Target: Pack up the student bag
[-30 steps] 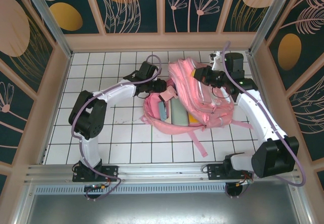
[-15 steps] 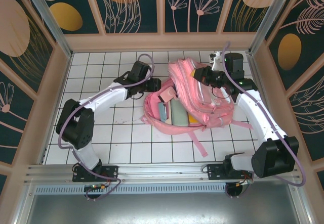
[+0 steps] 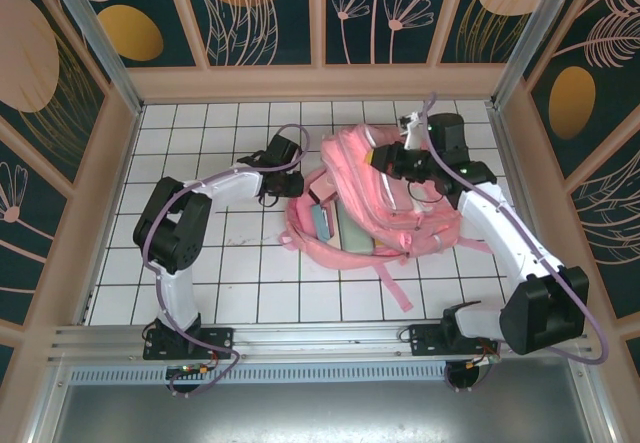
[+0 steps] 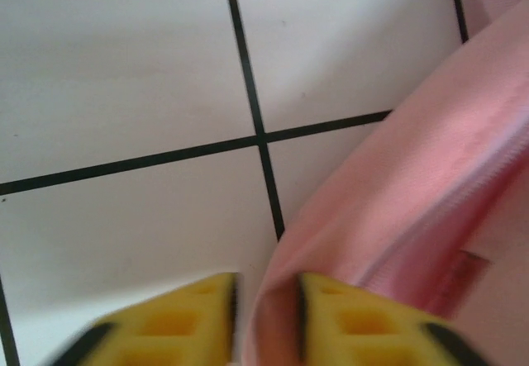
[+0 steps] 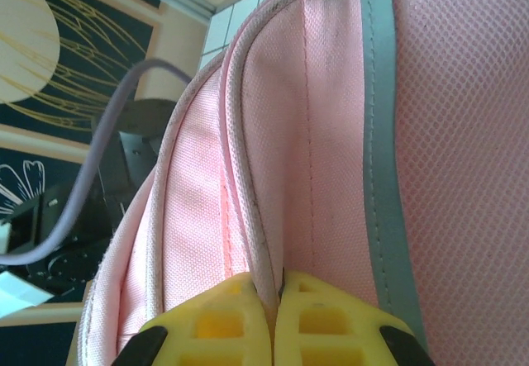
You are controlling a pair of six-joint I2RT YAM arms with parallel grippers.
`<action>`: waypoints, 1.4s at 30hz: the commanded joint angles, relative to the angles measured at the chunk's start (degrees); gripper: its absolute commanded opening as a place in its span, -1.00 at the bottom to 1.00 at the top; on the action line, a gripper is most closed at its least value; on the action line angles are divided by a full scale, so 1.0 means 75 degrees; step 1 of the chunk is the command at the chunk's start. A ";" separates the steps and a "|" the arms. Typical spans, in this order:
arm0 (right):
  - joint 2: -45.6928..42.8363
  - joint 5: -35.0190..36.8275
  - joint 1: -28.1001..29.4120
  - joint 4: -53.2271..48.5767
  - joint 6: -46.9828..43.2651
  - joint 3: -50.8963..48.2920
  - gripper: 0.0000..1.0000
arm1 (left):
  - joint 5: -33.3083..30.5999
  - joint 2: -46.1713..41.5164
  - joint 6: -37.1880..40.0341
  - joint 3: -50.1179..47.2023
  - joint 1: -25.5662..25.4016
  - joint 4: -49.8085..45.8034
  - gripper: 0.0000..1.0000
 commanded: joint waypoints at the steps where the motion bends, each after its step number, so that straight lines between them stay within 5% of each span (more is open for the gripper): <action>1: -0.0066 0.0090 0.0476 0.0468 -0.0129 -0.0135 -1.00 | -0.0103 -0.0011 0.0103 0.0034 0.0015 -0.0146 -1.00; 11: 0.0561 0.1035 0.1789 0.0335 -0.0163 -0.0494 -1.00 | -0.0682 -0.1665 -0.0291 -0.0683 0.0051 0.0178 -1.00; 16: 0.0591 0.1319 0.1789 0.0078 -0.0237 -0.0498 -0.17 | -0.0372 -0.2836 -0.0413 -0.1302 0.0051 0.0449 -1.00; 21: -0.0165 0.2501 0.1918 -0.0497 -0.0159 -0.0421 0.26 | -0.0191 -0.3367 -0.0587 -0.1741 0.0051 0.0528 -1.00; 25: -0.1093 0.3255 0.1922 -0.1016 0.0047 -0.0963 0.22 | -0.0407 -0.3621 -0.0731 -0.2091 0.0051 0.0722 -1.00; 33: -0.2586 0.3248 0.2301 -0.0856 0.1694 -0.3597 -0.02 | -0.1681 -0.3733 -0.0869 -0.2188 0.0051 0.0692 -1.00; 42: -0.1279 0.4064 0.2167 0.0350 0.1484 -0.4112 -0.22 | -0.2128 -0.4473 -0.0932 -0.2845 0.0051 0.0480 -1.00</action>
